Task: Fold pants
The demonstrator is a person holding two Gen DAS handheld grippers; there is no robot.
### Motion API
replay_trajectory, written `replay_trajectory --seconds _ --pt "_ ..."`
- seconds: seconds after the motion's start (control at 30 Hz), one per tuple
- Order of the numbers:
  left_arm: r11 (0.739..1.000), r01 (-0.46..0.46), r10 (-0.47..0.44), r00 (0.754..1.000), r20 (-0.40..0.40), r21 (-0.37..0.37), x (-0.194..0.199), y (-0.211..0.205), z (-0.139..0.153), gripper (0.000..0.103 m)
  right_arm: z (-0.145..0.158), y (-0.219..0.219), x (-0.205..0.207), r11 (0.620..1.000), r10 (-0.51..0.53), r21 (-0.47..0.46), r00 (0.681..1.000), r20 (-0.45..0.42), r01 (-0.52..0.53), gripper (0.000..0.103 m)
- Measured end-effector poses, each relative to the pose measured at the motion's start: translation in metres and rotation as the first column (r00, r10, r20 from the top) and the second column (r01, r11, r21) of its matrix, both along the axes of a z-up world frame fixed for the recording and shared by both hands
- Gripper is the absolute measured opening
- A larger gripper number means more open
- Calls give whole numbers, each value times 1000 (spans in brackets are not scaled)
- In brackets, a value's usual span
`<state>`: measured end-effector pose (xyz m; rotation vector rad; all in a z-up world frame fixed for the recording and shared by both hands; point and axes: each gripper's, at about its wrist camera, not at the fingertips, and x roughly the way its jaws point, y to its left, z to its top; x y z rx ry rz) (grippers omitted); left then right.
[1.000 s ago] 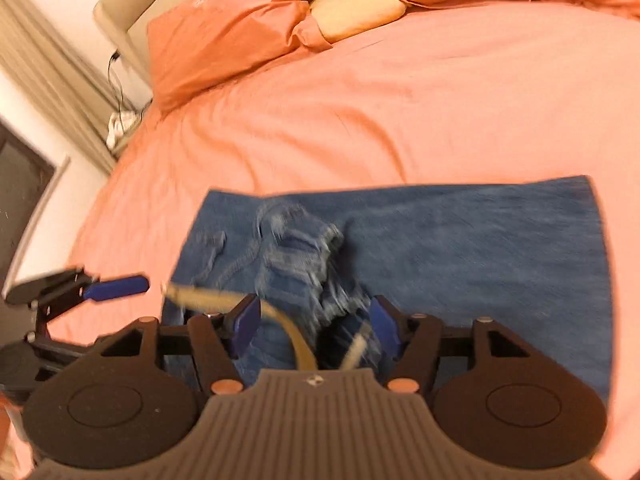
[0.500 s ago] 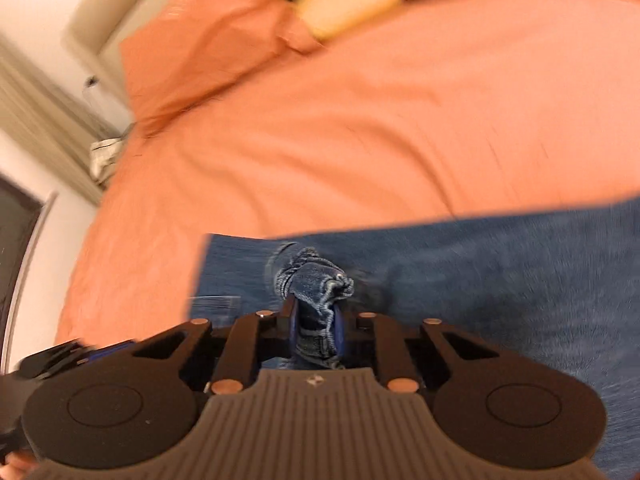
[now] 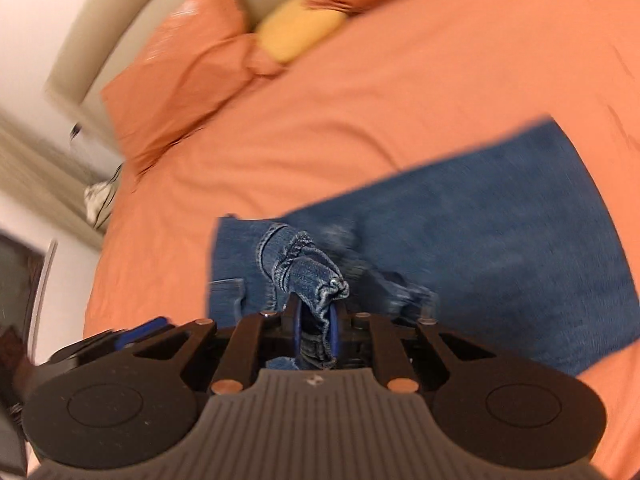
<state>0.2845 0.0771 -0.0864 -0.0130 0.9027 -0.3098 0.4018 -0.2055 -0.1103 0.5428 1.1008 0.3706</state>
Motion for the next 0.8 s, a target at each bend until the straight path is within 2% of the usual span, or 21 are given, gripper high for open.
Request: replay_trajectory --seconds 0.07,0.17,0.33,0.43,0.53,0.6,0.73,0.8 --pt "1000 17 -17 1000 -16 15 7 -9 -8 24 -18 -5 4 1000 -23 20 1000 -18 24 9" --pt "998 37 -35 998 -53 44 16 -18 -24 22 -37 -2 7 999 -33 -7 999 -34 33 9" --pt "995 36 -24 991 -133 92 33 -21 -55 18 -64 -2 19 999 -31 -35 999 -45 30 9" --pt "994 36 -20 987 -158 101 40 -20 -64 18 -76 -3 26 999 -27 -32 998 -53 25 12" --pt "993 53 -36 988 -152 110 40 -22 -62 18 -83 -9 28 1000 -26 -10 998 -60 25 28" --pt "991 65 -48 988 -148 114 39 -23 -62 18 -88 -15 31 999 -36 8 997 -73 37 44" --pt "993 62 -46 989 -144 105 39 -20 -62 18 -106 -27 33 991 -63 112 992 -107 75 43" --pt "994 58 -44 989 -143 96 39 -19 -62 18 -109 -28 31 988 -73 131 992 -106 87 41"
